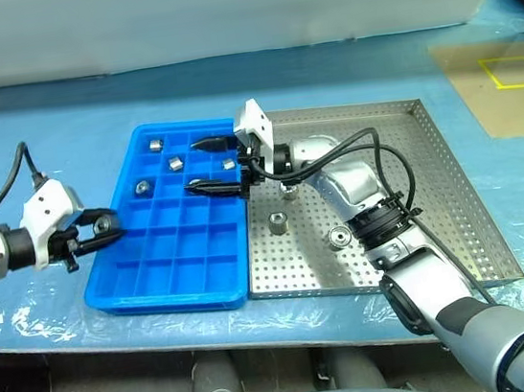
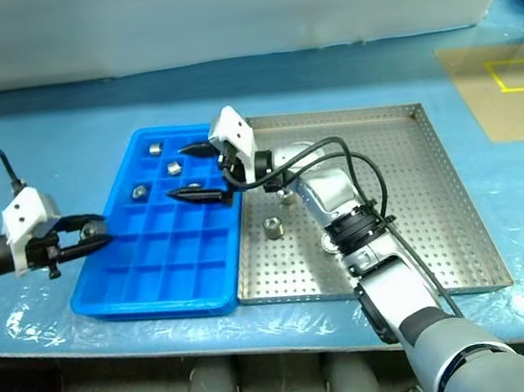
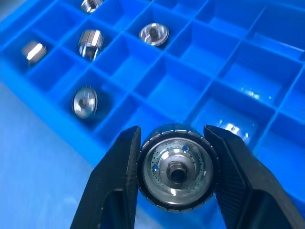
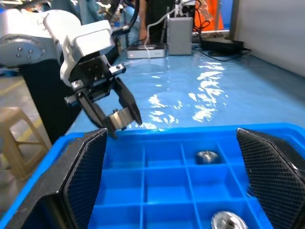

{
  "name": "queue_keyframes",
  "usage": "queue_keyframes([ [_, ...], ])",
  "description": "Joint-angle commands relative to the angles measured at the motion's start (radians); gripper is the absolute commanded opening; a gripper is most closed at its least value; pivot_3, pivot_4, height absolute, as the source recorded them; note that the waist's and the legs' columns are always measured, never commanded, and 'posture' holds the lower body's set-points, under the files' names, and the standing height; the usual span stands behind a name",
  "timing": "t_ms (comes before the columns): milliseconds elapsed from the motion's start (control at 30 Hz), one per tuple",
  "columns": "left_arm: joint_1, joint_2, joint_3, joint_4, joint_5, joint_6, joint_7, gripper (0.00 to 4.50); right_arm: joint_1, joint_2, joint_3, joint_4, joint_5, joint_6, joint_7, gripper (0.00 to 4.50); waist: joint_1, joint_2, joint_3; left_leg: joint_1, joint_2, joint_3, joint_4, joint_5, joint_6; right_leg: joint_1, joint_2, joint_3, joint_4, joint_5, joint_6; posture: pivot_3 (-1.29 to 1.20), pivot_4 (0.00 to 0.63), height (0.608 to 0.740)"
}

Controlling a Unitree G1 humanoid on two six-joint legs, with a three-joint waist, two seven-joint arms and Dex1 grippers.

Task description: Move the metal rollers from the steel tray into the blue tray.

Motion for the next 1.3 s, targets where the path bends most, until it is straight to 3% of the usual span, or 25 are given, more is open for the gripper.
queue_keyframes([
  [33,0.04,-0.03,0.053,-0.046,-0.042,-0.007,0.053,1.75,-0.023,0.006,-0.007,-0.004,-0.003,-0.023,0.02,4.44,0.012,0.0,0.0,-0.001,0.0,-0.001,0.0,0.0,0.0,0.0,0.0,0.0,0.0,0.0,0.0,0.27,0.15,0.74],
  [700,-0.002,-0.114,-0.105,0.085,0.015,-0.062,0.227,1.75,0.039,-0.031,-0.02,-0.082,-0.027,0.024,-0.024,4.44,0.019,-0.001,-0.001,0.001,0.0,-0.003,0.0,0.001,-0.002,0.001,0.0,0.0,0.003,0.0,0.0,0.19,0.15,0.74],
  [933,-0.041,-0.102,-0.144,0.101,0.001,-0.035,0.211,4.02,0.043,-0.043,-0.022,-0.085,-0.038,0.013,-0.043,4.44,0.019,-0.001,-0.001,0.004,0.0,-0.003,0.001,0.002,-0.002,0.001,0.0,0.001,0.008,0.0,0.0,0.18,0.15,0.74],
  [1133,-0.124,-0.11,-0.174,0.059,-0.022,-0.022,0.204,4.02,0.048,-0.054,-0.028,-0.095,-0.038,0.015,-0.049,4.44,0.019,-0.001,-0.001,0.005,-0.001,-0.002,0.001,0.002,-0.004,0.001,0.0,0.001,0.011,0.0,0.0,0.14,0.15,0.74],
  [1300,-0.34,-0.242,-0.201,0.094,-0.104,0.027,0.246,4.02,0.051,-0.106,-0.074,-0.135,-0.021,0.039,-0.061,4.44,0.026,-0.001,-0.001,0.002,-0.001,-0.003,0.003,0.005,-0.008,0.001,-0.001,0.001,0.011,0.0,0.0,0.06,0.15,0.74],
])
